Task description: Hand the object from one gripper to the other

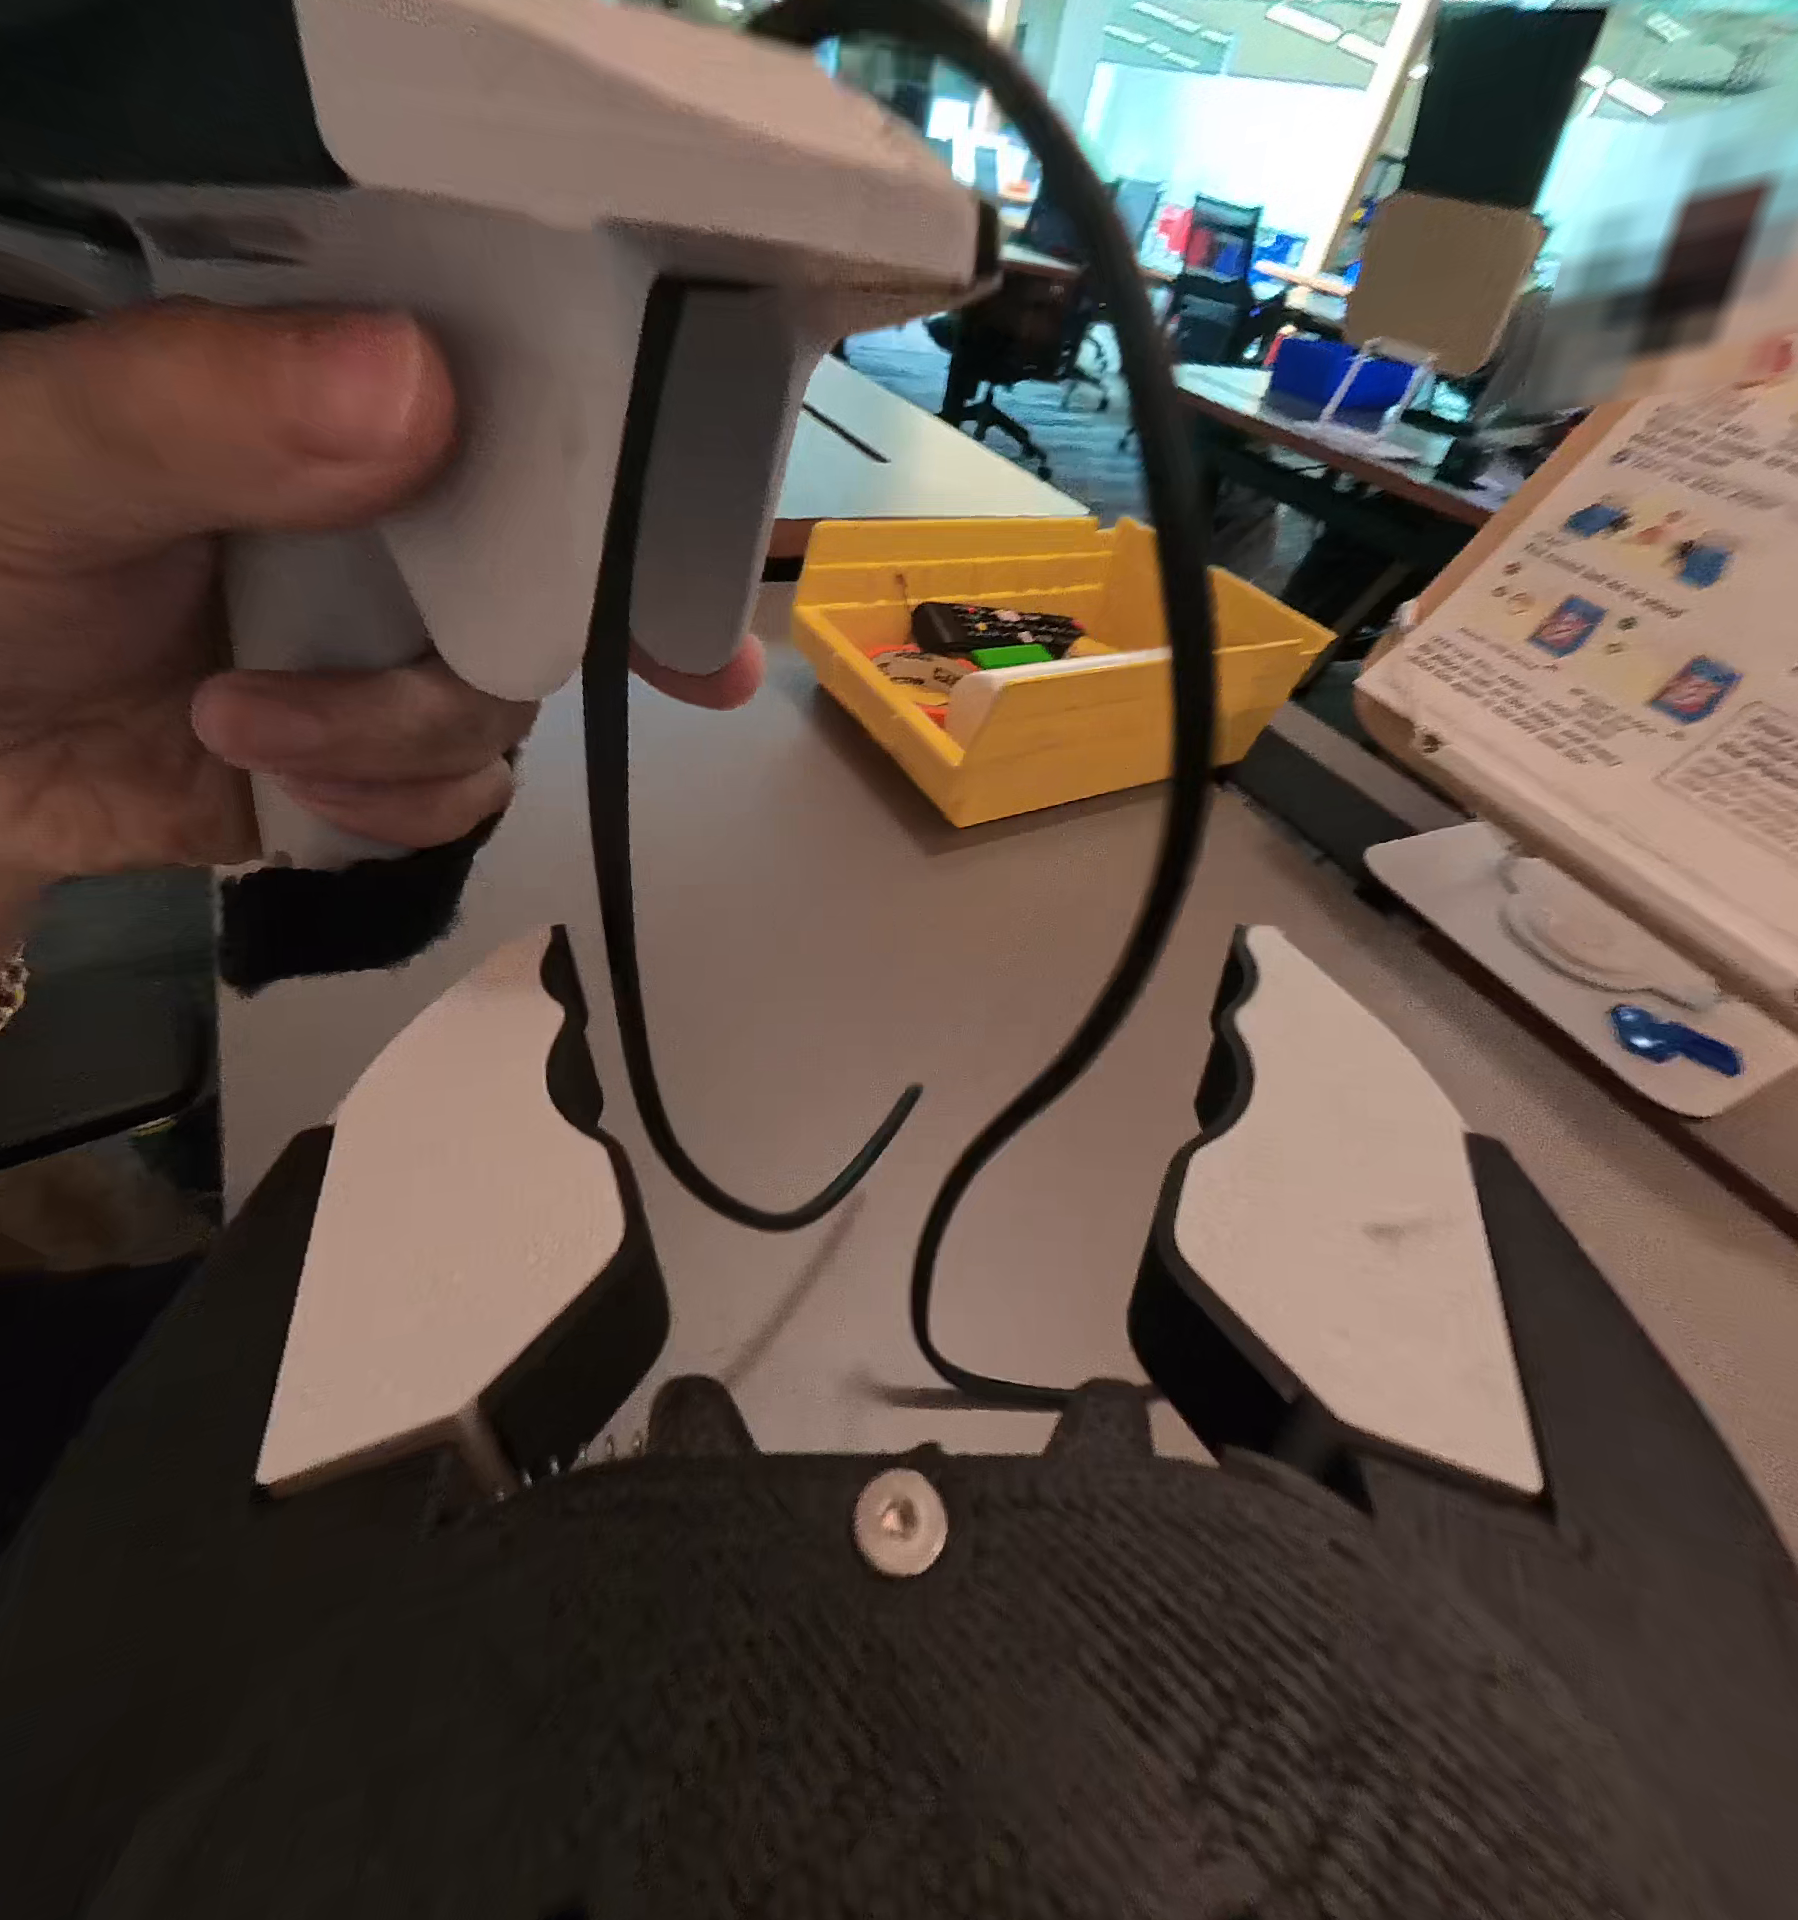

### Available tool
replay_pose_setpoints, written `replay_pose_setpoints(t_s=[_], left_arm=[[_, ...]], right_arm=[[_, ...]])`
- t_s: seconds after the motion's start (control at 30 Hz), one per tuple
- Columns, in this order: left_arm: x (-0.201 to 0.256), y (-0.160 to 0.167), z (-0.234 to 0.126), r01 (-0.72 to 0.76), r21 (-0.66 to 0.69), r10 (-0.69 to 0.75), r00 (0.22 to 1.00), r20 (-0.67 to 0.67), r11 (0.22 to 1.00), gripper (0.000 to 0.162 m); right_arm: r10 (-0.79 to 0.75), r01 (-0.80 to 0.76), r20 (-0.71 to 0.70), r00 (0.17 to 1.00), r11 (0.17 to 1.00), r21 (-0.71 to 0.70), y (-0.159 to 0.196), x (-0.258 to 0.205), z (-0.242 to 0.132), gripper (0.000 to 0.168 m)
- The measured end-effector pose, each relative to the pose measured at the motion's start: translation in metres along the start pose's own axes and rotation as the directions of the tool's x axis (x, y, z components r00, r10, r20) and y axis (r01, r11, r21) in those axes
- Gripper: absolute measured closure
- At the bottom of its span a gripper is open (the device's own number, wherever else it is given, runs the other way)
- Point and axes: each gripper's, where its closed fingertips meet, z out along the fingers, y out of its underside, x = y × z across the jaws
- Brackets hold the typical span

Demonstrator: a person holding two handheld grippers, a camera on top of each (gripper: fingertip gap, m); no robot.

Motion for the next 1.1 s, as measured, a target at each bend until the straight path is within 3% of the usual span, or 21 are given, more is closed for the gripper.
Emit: replay_pose_setpoints(t_s=[0.13,0.27,0.43,0.53,0.63,0.73,0.87,1.0,1.1], left_arm=[[0.006,0.003,0.003,-0.001,-0.004,0.001,1.000,-0.014,1.000,0.162],[0.009,0.000,0.001,0.002,0.010,-0.002,1.000,-0.021,1.000,0.162],[0.011,-0.001,-0.001,0.024,0.012,-0.024,0.999,-0.046,1.000,0.162],[0.011,-0.005,-0.003,0.023,0.019,-0.022,0.999,-0.048,1.000,0.162],[0.008,-0.008,-0.006,0.030,0.029,-0.028,0.998,-0.047,0.999,0.162],[0.000,-0.012,-0.011,0.013,0.033,-0.012,1.000,-0.019,0.999,0.162],[-0.012,-0.017,-0.022,-0.027,0.009,0.027,1.000,-0.008,1.000,0.162],[-0.008,0.005,-0.024,-0.081,-0.154,0.063,0.991,-0.115,0.985,0.162],[0.003,0.040,-0.025,-0.153,-0.338,0.074,0.969,-0.236,0.929,0.158]], right_arm=[[0.061,-0.062,-0.015,0.998,0.996,-0.071,0.022,0.005,0.010,0.083],[0.131,-0.124,0.049,0.990,0.983,-0.132,0.042,-0.003,0.020,0.088],[0.102,-0.100,0.007,0.995,0.987,-0.128,0.051,0.007,0.024,0.103],[0.106,-0.106,-0.009,0.994,0.989,-0.101,0.048,0.014,0.021,0.126],[0.097,-0.097,0.001,0.995,0.991,-0.095,0.049,0.017,0.019,0.163],[0.054,-0.053,0.012,0.998,0.992,-0.112,0.050,0.020,0.016,0.165],[-0.064,0.062,-0.087,0.994,0.998,-0.029,0.027,0.050,-0.006,0.165],[-0.186,0.201,-0.236,0.954,0.979,0.042,0.000,0.082,-0.038,0.165],[-0.310,0.343,-0.360,0.880,0.939,0.029,-0.013,0.098,-0.057,0.165]])
